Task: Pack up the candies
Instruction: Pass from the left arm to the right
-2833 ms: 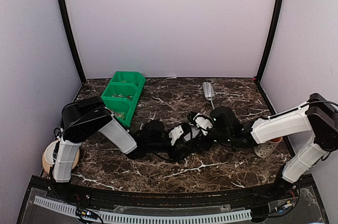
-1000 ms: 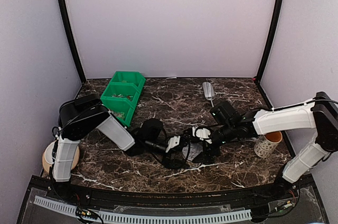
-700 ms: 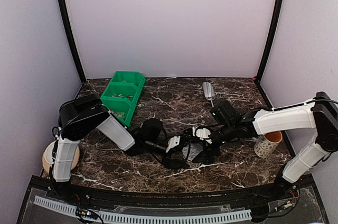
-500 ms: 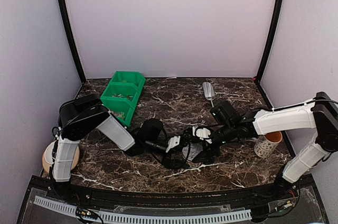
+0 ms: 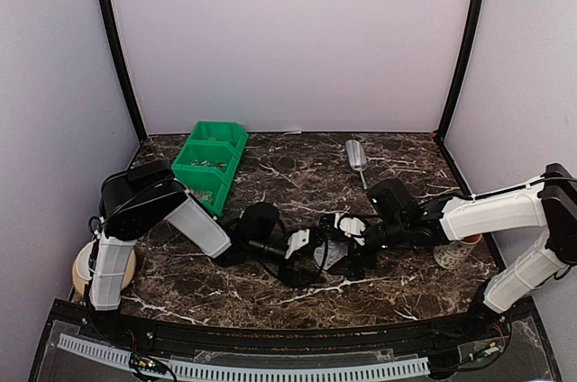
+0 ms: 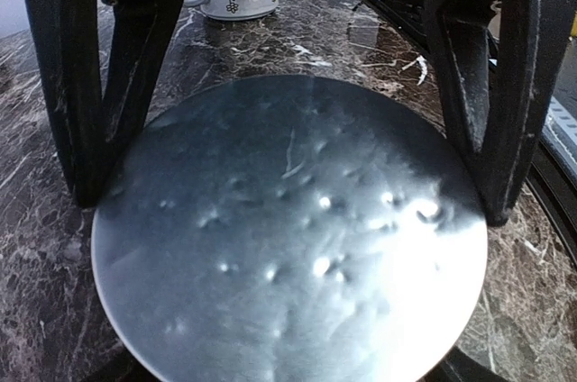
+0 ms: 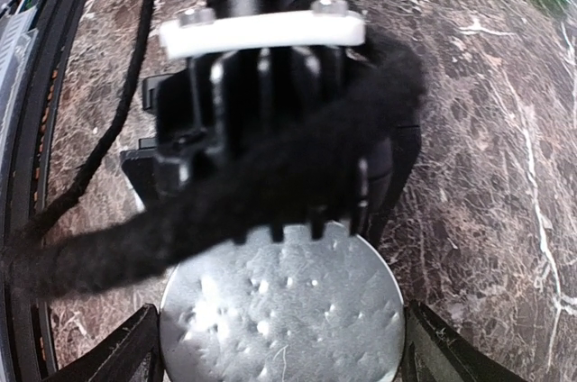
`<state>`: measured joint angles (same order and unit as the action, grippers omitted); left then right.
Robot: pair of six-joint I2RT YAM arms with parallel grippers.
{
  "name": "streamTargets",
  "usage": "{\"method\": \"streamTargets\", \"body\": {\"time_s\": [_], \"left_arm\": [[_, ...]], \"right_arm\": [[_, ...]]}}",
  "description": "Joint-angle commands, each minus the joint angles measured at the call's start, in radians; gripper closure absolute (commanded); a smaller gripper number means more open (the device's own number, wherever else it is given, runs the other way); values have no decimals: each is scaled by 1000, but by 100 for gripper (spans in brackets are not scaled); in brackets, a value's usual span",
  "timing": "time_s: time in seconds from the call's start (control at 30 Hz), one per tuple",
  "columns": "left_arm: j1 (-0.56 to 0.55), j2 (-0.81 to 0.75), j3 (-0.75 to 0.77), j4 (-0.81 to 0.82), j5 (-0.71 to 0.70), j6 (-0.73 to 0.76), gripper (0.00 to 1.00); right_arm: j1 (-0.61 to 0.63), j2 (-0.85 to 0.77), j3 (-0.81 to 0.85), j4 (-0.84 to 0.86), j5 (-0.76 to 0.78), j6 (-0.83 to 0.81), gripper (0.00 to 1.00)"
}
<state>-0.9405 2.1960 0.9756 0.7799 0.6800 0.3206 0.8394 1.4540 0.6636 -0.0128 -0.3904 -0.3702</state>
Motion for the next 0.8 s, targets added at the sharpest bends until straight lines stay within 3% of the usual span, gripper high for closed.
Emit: {"method": "streamTargets", "body": {"time_s": [0.0, 0.77], "left_arm": [[-11, 105, -25, -272, -292, -82, 21], [-7, 10, -54, -295, -367, -150, 5]], "right_arm": [[15, 28, -5, 141, 150, 163, 16], [-30, 36, 24, 150, 372, 264, 12]]}}
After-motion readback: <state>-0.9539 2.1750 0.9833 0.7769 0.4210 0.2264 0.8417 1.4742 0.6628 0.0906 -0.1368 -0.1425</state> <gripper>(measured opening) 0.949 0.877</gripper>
